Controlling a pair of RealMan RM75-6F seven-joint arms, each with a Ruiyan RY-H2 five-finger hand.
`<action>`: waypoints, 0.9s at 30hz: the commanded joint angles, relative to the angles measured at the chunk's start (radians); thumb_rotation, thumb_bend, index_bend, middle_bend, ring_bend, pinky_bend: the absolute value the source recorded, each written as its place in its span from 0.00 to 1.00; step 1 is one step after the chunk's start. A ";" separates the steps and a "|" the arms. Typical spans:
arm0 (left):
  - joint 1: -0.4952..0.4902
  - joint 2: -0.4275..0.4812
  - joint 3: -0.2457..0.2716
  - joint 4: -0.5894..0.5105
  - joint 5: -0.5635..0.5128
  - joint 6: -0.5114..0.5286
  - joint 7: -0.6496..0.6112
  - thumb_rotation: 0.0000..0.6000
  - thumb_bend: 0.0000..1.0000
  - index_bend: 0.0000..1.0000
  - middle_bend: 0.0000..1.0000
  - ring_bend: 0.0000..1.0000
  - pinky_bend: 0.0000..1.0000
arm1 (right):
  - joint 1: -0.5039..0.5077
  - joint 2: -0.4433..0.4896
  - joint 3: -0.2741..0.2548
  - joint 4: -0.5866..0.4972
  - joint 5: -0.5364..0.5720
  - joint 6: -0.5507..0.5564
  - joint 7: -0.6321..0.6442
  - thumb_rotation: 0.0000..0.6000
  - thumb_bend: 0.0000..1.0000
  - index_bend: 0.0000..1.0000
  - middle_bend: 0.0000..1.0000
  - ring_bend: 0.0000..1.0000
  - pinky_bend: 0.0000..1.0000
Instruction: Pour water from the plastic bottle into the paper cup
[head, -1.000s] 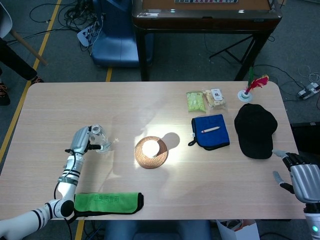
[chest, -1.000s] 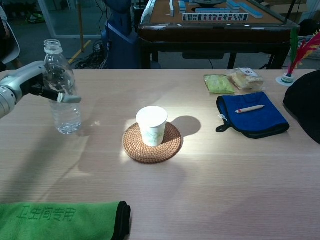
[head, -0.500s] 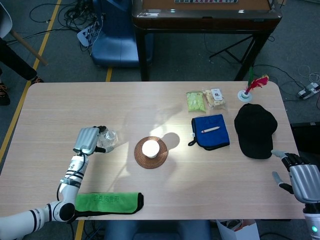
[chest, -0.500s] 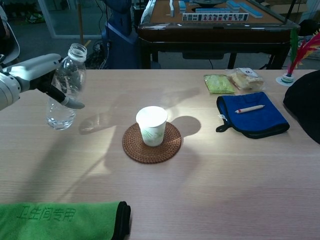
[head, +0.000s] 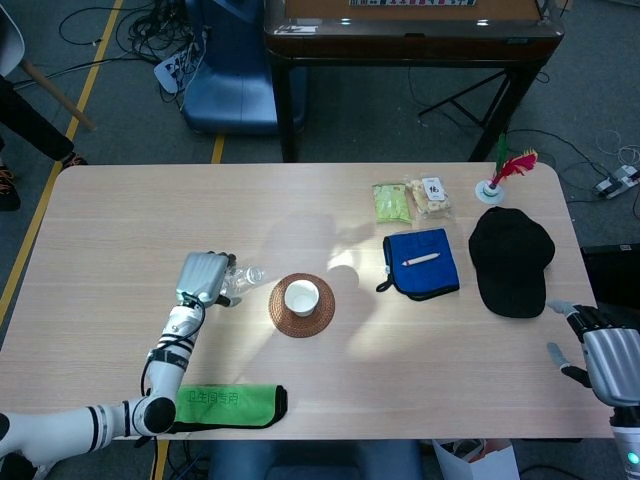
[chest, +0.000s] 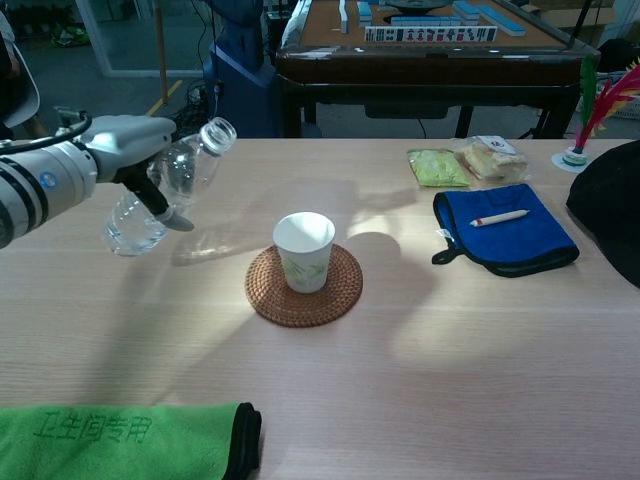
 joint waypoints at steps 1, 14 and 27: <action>-0.039 -0.020 -0.008 -0.010 -0.041 0.013 0.056 1.00 0.06 0.70 0.76 0.50 0.55 | 0.000 0.003 0.001 0.000 0.001 0.001 0.005 1.00 0.32 0.28 0.35 0.33 0.46; -0.140 -0.080 -0.009 -0.003 -0.158 0.054 0.226 1.00 0.06 0.70 0.77 0.50 0.56 | -0.002 0.012 0.002 0.001 0.001 0.004 0.028 1.00 0.32 0.28 0.35 0.33 0.46; -0.192 -0.112 0.008 0.001 -0.194 0.084 0.292 1.00 0.07 0.70 0.77 0.50 0.56 | -0.005 0.018 0.001 0.000 -0.006 0.013 0.040 1.00 0.32 0.28 0.35 0.33 0.46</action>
